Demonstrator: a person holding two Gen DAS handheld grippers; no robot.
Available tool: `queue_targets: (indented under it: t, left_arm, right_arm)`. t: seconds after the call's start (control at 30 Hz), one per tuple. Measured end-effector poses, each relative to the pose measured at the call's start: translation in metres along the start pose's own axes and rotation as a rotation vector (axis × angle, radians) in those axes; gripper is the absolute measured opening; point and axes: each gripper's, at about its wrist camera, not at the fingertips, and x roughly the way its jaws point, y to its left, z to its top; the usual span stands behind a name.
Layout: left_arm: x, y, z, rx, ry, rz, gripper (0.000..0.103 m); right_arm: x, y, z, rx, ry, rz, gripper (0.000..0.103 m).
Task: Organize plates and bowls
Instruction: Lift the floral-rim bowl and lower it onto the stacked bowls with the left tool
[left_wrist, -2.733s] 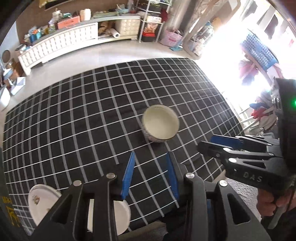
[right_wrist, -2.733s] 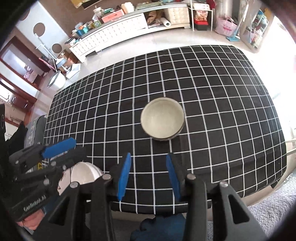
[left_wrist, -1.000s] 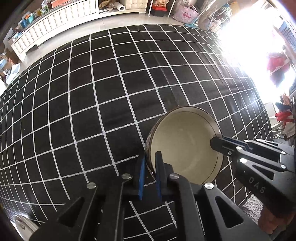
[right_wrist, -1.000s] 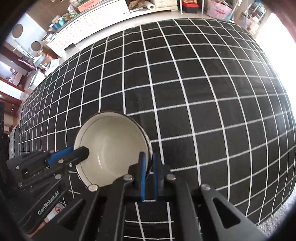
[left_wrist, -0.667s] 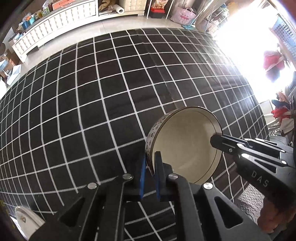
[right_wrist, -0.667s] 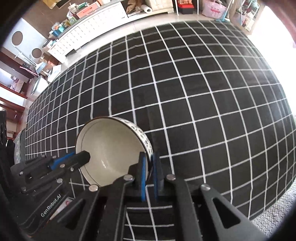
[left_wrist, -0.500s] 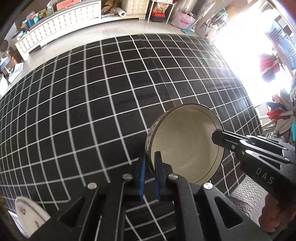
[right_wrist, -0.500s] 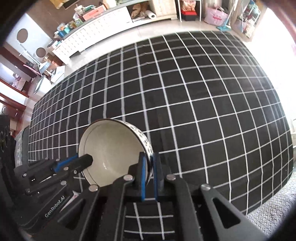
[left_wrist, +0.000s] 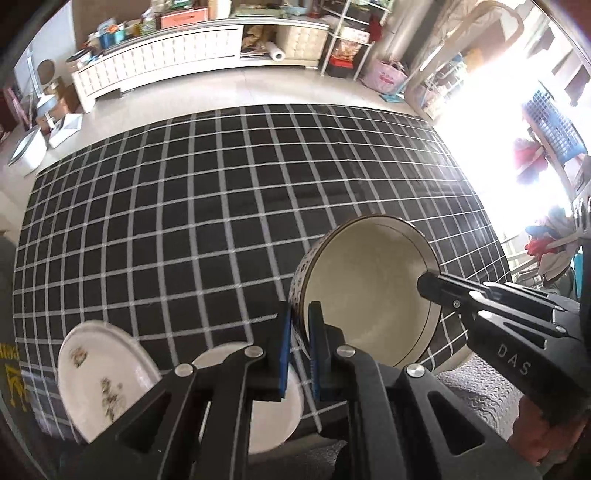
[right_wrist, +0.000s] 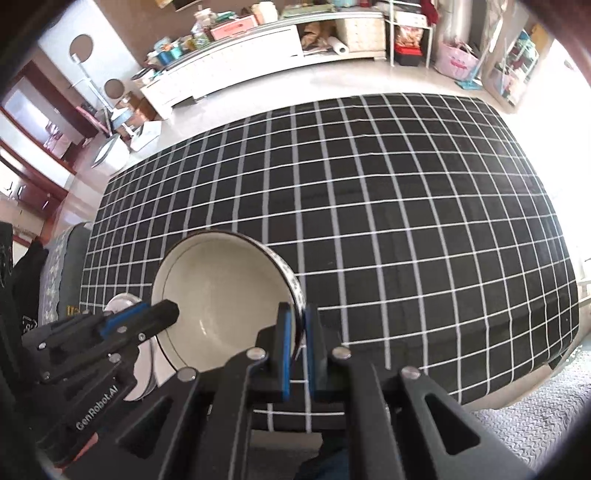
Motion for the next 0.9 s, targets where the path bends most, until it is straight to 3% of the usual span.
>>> queue_targets:
  t: [0.3, 0.63, 0.9]
  left_arm:
    - [-0.018, 0.041, -0.044, -0.07, -0.004, 0.024, 0.007]
    - [-0.019, 0.078, -0.08, -0.11, 0.025, 0.043, 0.008]
    - [0.01, 0.089, -0.099, -0.13, 0.08, 0.034, 0.008]
  right_arm:
    - [0.013, 0.05, -0.016, -0.067, 0.029, 0.019, 0.01]
    - [0.041, 0.075, -0.04, -0.071, 0.109, 0.03, 0.01]
    - [0.062, 0.08, -0.049, -0.06, 0.159, 0.012, 0.01]
